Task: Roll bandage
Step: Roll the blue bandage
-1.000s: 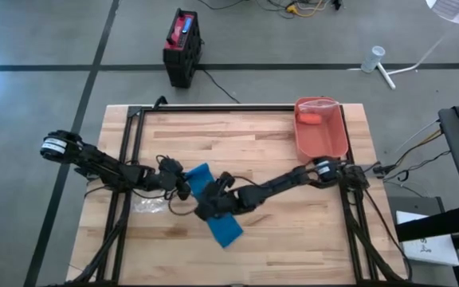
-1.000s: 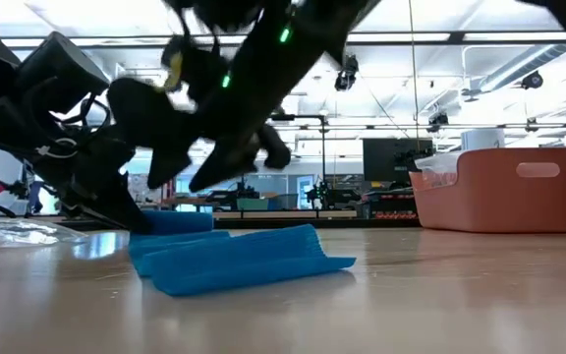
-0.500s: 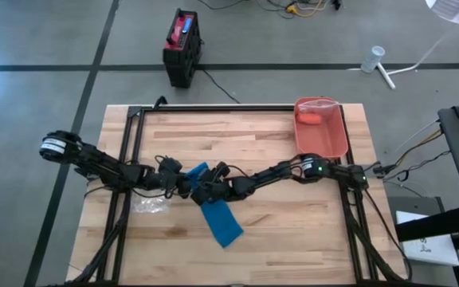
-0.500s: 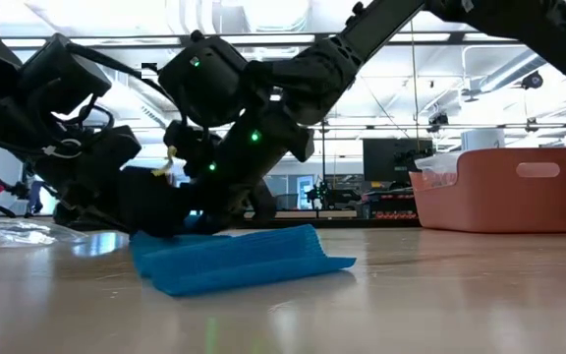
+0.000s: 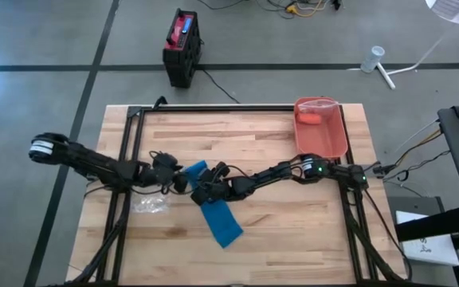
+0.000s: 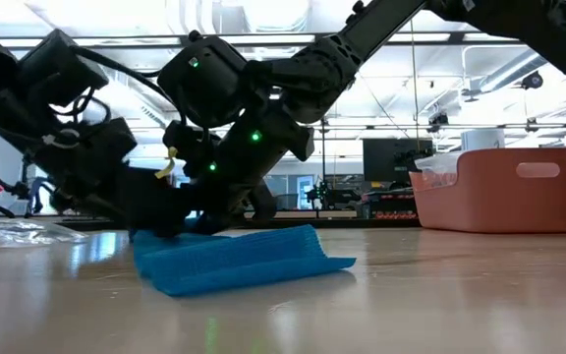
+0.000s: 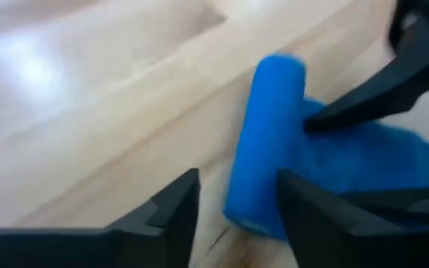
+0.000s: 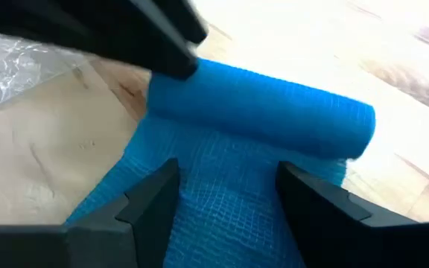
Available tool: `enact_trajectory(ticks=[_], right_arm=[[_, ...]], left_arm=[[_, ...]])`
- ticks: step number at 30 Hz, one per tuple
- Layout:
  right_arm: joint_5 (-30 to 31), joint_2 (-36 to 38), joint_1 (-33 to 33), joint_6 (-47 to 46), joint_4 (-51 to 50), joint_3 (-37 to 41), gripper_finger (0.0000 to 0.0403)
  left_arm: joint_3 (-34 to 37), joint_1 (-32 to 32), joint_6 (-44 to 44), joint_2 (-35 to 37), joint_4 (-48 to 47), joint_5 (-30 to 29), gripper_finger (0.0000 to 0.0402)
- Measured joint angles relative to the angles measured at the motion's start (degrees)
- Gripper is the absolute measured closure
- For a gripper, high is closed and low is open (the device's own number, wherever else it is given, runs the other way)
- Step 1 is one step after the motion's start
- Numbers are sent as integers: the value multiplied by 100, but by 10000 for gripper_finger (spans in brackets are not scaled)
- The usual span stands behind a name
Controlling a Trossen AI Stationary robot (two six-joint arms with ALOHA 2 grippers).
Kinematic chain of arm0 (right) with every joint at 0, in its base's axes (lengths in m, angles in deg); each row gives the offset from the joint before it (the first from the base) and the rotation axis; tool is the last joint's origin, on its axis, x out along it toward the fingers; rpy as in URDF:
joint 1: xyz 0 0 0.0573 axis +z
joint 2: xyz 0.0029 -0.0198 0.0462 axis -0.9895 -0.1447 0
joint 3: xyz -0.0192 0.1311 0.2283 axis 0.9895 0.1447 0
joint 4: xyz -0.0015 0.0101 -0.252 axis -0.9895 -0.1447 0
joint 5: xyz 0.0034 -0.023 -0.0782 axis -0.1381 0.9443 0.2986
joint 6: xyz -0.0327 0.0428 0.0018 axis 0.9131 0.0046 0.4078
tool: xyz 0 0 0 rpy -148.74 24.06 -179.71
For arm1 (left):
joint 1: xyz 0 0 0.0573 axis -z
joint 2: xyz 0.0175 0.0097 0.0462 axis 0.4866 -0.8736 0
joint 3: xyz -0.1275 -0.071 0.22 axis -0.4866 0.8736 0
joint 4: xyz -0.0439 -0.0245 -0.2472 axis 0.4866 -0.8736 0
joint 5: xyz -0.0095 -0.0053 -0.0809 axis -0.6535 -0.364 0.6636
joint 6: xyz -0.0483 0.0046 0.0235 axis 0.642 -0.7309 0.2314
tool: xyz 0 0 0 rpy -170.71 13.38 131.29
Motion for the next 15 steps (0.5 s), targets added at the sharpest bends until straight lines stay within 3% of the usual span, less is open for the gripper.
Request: enact_trajectory(ticks=[8,15], right_arm=[[-22,0,7,-110,-1,7,185],[-25,0,17,-140,-5,11,178]], left_arm=[[-157,-19,-1213,696,115,-203,166],[-166,-12,-1994,711,560,-69,164]])
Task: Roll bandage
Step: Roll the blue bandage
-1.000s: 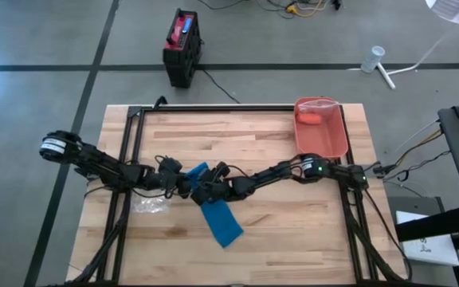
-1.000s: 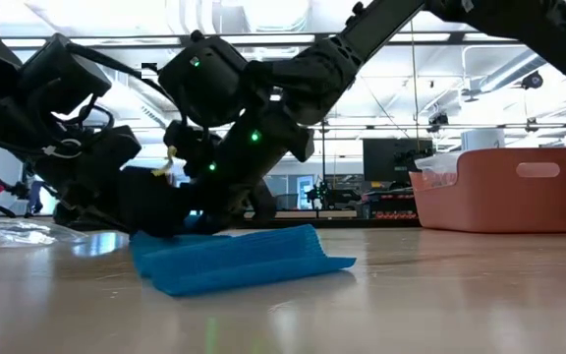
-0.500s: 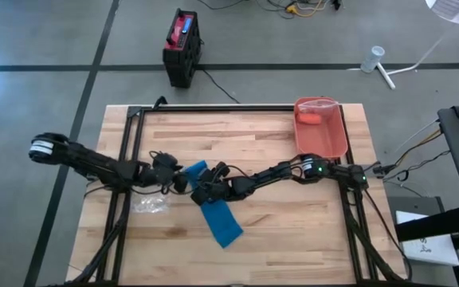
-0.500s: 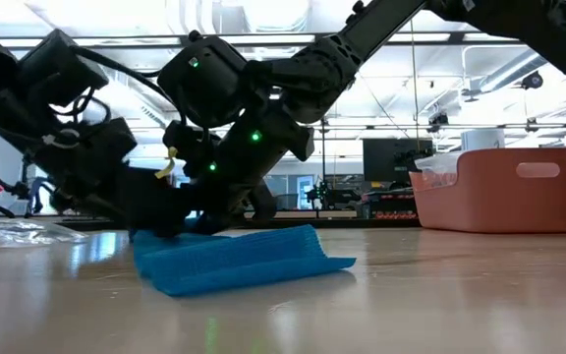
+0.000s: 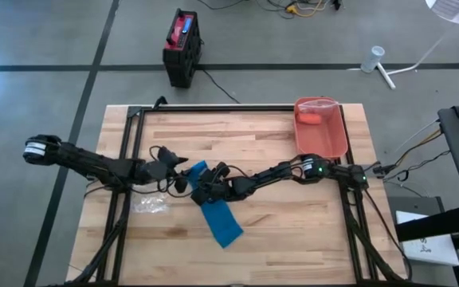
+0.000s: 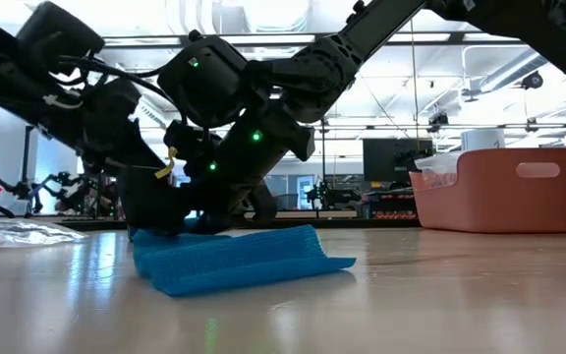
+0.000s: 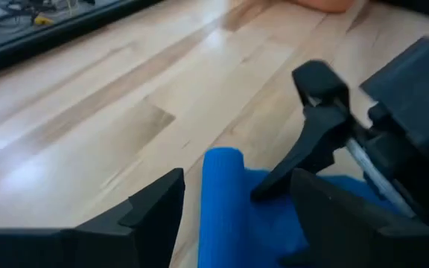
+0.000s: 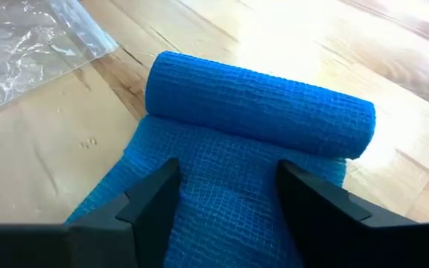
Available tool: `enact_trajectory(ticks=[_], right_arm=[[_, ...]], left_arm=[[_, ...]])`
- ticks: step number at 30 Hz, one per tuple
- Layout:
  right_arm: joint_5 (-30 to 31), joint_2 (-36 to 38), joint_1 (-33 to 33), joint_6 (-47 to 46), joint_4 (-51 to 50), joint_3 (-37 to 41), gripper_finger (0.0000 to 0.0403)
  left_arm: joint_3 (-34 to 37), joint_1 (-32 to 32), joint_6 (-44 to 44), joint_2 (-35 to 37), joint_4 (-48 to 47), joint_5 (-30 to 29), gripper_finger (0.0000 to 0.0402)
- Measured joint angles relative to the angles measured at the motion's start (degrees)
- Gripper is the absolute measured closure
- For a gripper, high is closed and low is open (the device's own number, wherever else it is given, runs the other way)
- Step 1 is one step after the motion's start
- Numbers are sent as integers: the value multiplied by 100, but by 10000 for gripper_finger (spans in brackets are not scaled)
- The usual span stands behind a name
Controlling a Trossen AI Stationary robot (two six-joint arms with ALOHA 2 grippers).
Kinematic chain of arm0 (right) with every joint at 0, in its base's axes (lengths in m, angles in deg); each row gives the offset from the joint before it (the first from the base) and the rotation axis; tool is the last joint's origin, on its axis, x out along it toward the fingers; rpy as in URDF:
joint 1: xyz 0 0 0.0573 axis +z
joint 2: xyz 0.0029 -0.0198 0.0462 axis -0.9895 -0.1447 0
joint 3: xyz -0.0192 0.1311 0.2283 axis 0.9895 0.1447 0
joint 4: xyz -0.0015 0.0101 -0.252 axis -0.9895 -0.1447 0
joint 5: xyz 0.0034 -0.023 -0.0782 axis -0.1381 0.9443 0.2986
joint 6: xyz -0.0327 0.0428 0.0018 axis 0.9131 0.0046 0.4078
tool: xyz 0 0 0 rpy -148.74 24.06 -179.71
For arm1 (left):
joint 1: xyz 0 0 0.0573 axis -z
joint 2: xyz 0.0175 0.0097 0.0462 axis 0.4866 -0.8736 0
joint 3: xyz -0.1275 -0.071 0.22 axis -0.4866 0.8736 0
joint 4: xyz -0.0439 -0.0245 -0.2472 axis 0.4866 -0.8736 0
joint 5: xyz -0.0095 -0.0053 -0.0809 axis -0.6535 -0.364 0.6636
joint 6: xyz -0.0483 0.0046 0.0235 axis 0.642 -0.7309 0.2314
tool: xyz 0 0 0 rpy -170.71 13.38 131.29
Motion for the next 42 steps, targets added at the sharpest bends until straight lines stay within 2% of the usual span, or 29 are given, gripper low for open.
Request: enact_trajectory(ticks=[5,14,22,26,30,42], right_arm=[[-8,1,2,20,-2,2,180],[-39,2,2,50,-5,4,177],[-47,2,3,62,-5,9,184],[-81,2,20,57,-33,7,181],[-83,2,39,51,-35,7,176],[-87,2,52,144,-31,7,181]], left_arm=[[34,-9,50,-465,156,25,170],[74,-8,-503,-1820,1554,126,171],[16,-253,-214,-2625,1611,-64,171],[20,-596,-190,-2577,1551,-33,171],[39,-947,-289,-2406,1476,239,171],[234,-1735,-720,-1564,1119,488,171]])
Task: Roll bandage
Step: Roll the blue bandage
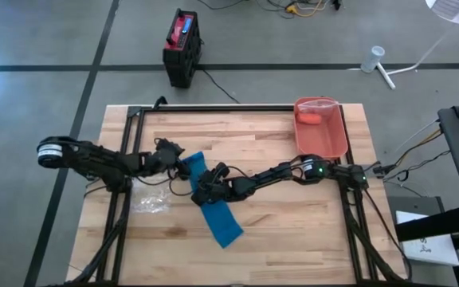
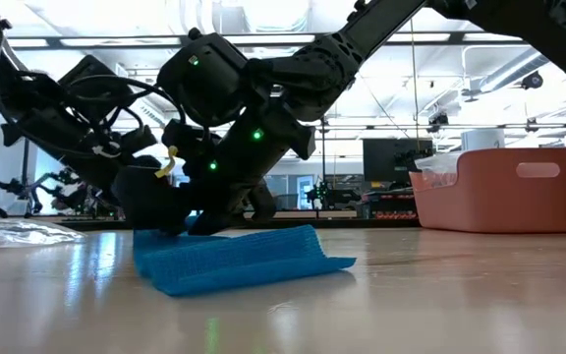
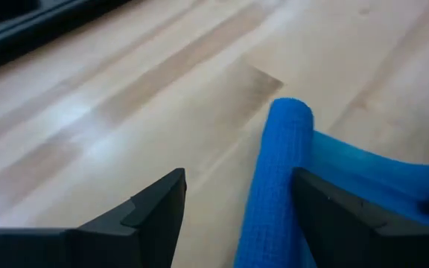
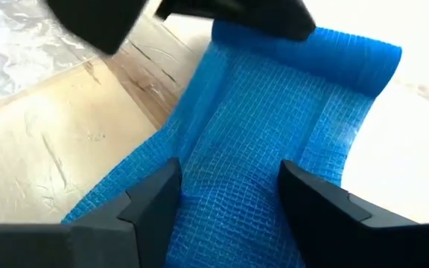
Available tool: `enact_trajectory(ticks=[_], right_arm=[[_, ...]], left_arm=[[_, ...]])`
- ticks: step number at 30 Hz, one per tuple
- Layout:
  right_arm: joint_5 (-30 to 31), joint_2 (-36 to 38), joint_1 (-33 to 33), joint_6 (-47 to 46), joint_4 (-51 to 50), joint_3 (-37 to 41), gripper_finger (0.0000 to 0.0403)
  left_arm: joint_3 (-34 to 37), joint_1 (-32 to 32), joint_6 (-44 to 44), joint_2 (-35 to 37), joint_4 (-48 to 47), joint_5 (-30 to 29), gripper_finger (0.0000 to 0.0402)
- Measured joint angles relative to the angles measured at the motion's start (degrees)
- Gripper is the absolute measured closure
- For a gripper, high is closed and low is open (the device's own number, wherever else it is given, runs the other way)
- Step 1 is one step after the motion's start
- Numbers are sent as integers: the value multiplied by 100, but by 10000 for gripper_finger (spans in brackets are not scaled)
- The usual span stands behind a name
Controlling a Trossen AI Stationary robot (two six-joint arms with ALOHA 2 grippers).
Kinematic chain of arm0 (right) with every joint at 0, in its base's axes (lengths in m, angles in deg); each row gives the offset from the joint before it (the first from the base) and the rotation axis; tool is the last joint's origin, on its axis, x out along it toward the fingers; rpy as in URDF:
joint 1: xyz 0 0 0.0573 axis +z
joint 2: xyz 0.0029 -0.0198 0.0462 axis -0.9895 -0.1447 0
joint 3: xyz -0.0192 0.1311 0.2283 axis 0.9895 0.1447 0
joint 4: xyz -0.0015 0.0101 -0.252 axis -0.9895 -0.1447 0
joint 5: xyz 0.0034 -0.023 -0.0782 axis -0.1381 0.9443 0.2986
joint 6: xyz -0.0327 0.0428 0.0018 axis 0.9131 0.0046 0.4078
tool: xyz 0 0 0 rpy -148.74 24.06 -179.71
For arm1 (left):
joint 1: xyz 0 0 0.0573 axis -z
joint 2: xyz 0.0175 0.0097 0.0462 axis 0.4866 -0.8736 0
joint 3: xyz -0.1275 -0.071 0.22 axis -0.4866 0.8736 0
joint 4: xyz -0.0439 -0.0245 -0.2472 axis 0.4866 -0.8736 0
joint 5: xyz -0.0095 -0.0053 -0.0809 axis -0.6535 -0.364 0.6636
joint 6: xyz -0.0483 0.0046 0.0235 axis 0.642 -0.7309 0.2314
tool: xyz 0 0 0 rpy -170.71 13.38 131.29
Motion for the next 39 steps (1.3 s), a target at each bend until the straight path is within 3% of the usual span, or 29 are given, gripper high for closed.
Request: enact_trajectory(ticks=[17,28,39], right_arm=[[-15,0,22,7,-2,0,179],[-22,4,20,15,-2,0,176],[-76,79,22,-57,-46,6,143]], left_arm=[[42,-1060,-599,-43,-79,338,171],[53,-1083,-774,9,105,685,171],[-56,-1063,-882,686,-183,1211,171]])
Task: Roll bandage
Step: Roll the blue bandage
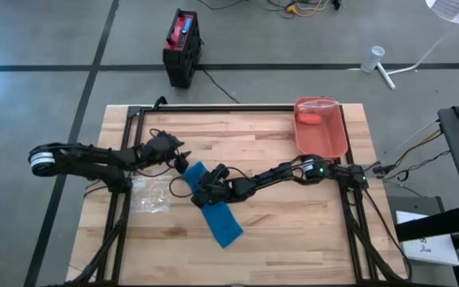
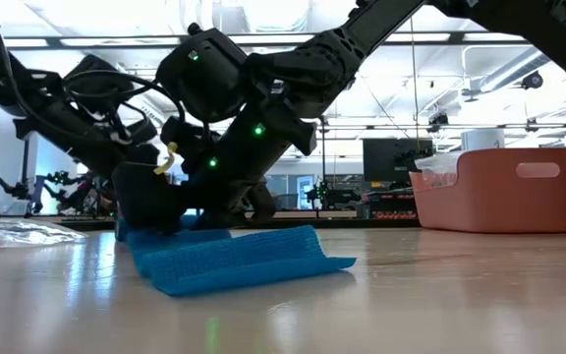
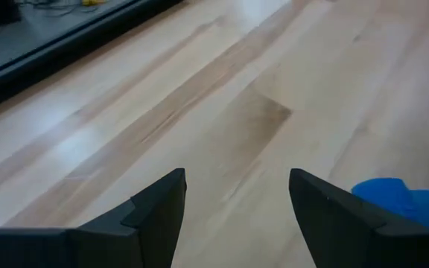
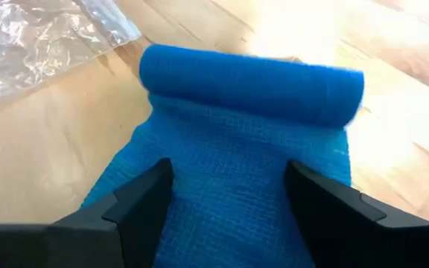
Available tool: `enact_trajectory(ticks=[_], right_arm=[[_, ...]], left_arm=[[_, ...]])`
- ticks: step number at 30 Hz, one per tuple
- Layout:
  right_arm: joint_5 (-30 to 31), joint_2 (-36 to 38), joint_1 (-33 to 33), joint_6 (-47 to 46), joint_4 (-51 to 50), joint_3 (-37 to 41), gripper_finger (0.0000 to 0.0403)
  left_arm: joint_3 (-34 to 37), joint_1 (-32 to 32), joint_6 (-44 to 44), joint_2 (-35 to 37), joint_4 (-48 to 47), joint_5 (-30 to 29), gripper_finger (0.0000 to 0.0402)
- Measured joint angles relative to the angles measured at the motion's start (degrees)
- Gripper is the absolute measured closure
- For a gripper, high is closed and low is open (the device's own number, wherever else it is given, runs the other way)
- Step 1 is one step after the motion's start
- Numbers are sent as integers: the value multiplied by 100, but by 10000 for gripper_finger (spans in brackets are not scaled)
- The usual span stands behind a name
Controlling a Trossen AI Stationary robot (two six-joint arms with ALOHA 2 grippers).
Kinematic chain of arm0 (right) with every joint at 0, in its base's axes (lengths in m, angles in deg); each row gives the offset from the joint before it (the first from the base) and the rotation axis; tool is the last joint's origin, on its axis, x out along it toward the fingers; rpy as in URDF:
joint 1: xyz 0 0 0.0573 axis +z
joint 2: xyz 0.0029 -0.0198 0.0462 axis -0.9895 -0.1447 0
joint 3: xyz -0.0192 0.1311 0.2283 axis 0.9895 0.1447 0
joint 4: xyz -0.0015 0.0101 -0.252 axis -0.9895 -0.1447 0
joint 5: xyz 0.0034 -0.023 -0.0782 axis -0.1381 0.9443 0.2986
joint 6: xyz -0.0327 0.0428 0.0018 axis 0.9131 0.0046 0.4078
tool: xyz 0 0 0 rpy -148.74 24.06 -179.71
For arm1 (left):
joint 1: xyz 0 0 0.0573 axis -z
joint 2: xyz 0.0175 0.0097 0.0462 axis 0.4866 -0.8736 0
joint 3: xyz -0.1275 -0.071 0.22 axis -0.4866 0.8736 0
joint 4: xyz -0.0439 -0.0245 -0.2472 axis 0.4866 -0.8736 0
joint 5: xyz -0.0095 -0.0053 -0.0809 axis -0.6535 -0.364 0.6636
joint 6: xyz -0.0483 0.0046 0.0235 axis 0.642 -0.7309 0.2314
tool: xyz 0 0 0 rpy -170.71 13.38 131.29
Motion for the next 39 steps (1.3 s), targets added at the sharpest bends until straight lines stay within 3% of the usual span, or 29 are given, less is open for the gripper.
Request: enact_trajectory(ticks=[7,16,26,39], right_arm=[[-43,93,0,65,-67,11,143],[-56,180,-1,121,-138,16,129],[-114,414,4,175,-624,20,125],[-160,452,-7,114,-591,16,125]], left_arm=[[-73,307,379,940,-1213,633,171],[32,1509,1293,1722,-2275,620,171],[46,2762,1406,1670,-3072,-1178,171],[78,3564,1411,1353,-2750,-1332,171]])
